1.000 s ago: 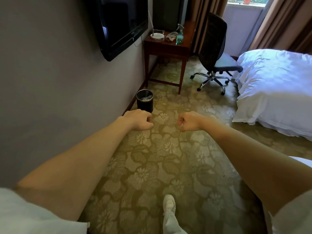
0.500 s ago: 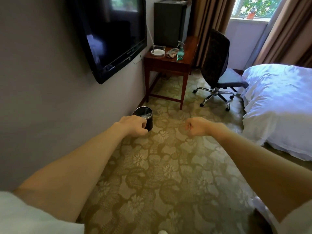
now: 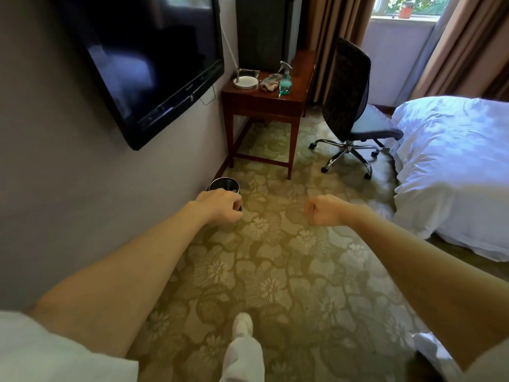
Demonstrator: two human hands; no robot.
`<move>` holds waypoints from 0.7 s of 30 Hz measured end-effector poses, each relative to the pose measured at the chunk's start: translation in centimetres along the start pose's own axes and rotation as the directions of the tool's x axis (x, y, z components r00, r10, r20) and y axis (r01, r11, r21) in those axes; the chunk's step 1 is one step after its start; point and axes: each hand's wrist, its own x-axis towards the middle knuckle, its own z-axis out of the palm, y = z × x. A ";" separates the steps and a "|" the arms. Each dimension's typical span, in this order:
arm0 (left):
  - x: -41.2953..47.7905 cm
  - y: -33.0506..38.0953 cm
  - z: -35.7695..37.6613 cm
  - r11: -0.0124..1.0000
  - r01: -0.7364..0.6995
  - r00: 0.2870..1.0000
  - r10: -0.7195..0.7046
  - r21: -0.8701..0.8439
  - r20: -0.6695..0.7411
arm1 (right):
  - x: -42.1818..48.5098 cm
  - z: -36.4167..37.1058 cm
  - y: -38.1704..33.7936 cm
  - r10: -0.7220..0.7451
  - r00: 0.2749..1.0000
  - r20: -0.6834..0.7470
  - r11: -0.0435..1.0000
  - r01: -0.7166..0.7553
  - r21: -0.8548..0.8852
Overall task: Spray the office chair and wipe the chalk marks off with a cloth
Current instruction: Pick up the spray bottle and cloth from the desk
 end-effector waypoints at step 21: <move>26.4 -4.1 -8.0 0.990 -0.144 0.985 0.144 -0.004 0.099 | 21.4 -11.1 7.2 0.117 0.993 -0.011 0.991 -0.116 0.071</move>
